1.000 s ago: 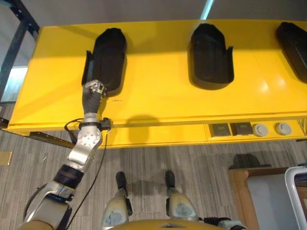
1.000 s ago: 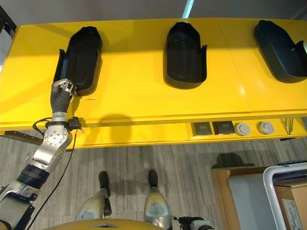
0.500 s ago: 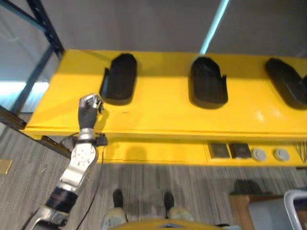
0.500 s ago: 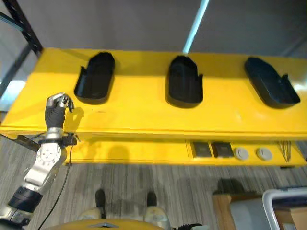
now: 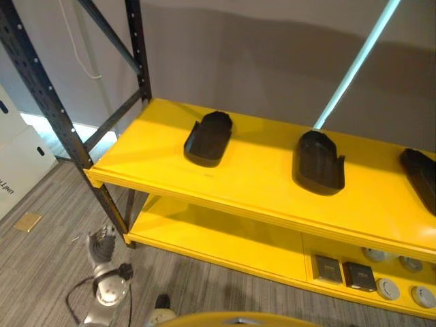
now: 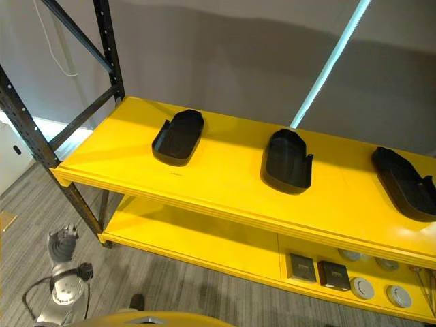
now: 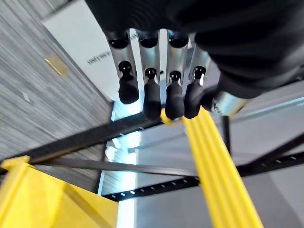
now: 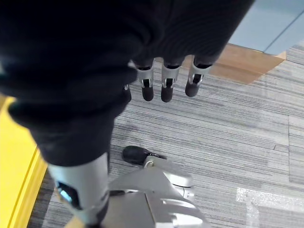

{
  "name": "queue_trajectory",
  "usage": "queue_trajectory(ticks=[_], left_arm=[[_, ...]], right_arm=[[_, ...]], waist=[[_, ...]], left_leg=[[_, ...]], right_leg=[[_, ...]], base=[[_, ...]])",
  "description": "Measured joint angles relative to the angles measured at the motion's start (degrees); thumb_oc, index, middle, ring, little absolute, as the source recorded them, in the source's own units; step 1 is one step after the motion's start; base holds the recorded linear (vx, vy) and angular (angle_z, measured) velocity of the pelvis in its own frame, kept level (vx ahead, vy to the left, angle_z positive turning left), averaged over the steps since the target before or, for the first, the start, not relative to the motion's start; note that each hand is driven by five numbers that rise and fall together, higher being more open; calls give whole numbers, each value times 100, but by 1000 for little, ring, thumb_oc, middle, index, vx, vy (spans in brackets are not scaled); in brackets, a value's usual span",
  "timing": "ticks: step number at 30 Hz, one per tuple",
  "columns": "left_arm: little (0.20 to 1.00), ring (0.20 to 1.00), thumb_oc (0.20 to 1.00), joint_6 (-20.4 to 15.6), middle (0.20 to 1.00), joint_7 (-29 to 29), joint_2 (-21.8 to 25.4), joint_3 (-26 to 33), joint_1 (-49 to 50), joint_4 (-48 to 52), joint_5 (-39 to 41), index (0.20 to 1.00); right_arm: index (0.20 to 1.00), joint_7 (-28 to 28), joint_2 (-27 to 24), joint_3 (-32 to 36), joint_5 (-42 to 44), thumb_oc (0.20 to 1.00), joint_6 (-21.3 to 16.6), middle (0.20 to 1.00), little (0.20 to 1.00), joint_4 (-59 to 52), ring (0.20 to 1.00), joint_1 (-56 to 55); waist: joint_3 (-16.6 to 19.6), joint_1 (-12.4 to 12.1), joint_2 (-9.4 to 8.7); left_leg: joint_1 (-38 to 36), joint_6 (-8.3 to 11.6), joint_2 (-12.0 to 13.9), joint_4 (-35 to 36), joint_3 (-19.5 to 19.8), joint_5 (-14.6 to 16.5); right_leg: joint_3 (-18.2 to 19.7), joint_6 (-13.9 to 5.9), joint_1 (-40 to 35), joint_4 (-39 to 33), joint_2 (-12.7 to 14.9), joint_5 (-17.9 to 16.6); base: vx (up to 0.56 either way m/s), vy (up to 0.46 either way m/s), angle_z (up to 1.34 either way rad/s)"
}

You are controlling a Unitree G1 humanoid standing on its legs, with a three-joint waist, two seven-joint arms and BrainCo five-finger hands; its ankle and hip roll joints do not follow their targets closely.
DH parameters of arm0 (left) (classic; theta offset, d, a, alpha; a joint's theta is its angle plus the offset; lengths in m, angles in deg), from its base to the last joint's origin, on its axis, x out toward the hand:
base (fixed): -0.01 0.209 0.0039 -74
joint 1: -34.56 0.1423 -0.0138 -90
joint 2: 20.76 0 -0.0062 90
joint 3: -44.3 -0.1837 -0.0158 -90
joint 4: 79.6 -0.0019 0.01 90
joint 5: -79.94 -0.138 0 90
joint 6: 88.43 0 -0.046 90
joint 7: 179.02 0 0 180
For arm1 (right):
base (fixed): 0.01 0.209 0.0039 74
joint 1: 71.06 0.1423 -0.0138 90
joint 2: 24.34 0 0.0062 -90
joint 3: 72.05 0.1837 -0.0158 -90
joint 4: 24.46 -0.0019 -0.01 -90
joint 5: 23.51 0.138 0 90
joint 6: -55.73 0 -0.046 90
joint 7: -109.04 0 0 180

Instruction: Move parts from the plastic box to the shelf.

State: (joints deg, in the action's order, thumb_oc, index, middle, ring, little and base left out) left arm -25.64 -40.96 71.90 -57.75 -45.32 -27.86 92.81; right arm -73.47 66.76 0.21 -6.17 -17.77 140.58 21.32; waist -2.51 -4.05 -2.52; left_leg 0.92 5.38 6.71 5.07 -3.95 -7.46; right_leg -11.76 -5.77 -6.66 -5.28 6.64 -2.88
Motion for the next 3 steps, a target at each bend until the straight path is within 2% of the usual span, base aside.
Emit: queue_trajectory(ticks=[3], left_arm=[[1000,1000,1000,-36,1000,284,-178,157,2,-884,179,1000]], right_arm=[[1000,4,99,8,159,1000,-5,1000,1000,1,1000,24]], waist=[[-8,54,14]], left_leg=[[6,2,-10,0,45,-15]], right_leg=[[-16,-50,-1,0,9,36]], base=[[-14,14,7]])
